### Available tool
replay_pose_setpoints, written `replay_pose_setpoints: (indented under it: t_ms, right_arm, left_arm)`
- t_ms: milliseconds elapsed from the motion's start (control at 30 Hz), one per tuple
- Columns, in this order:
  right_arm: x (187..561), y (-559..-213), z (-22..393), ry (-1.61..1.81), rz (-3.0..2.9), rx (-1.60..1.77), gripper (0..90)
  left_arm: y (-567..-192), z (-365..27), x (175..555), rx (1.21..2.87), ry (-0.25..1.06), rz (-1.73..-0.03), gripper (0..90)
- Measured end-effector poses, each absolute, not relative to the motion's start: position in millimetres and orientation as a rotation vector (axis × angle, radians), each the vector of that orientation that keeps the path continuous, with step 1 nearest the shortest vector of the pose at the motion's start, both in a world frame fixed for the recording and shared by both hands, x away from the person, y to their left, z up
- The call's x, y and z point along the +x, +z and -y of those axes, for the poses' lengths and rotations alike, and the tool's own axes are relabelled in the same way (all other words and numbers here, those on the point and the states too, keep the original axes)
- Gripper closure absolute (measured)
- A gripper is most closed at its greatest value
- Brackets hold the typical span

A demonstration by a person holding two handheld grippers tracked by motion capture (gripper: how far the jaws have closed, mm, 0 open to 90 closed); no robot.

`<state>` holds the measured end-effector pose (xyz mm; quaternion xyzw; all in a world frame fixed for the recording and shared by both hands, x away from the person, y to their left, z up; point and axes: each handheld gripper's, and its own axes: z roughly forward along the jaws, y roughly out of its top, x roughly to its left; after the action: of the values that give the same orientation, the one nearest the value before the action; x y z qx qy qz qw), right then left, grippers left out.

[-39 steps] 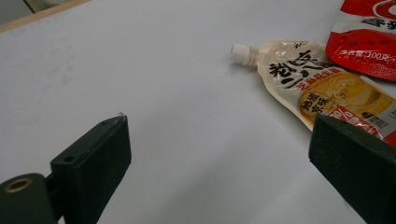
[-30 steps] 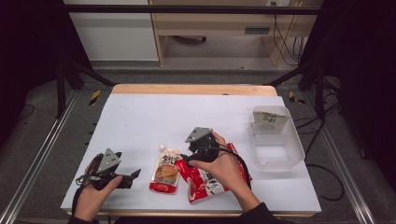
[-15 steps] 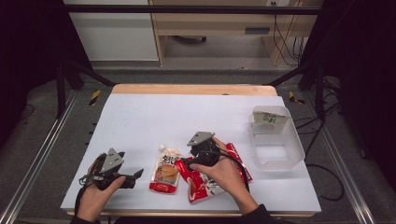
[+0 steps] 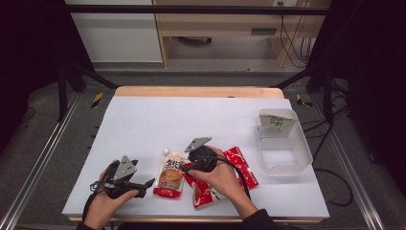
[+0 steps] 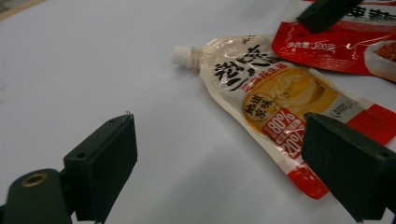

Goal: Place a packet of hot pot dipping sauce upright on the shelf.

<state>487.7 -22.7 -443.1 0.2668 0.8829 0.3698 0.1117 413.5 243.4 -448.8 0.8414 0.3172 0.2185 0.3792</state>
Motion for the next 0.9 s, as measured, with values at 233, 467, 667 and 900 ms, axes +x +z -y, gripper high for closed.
replay_pose_setpoints:
  t_ms: [233,467,667,900]
  right_arm:
    - [508,-449,5,1.070,-2.605,0.809,50.8]
    - [520,-466,-5,0.978,-2.639,0.827,56.7]
    - [523,-467,-1,1.002,-2.641,0.863,56.0]
    - [523,-467,-2,0.999,-2.660,0.871,58.1]
  left_arm:
    - [-451,-232,401,2.177,0.525,-0.759,9.8]
    - [-455,-221,397,2.212,0.501,-0.726,8.1]
    - [-461,-214,398,2.239,0.475,-0.716,7.4]
    - [-462,-210,398,2.246,0.472,-0.716,8.8]
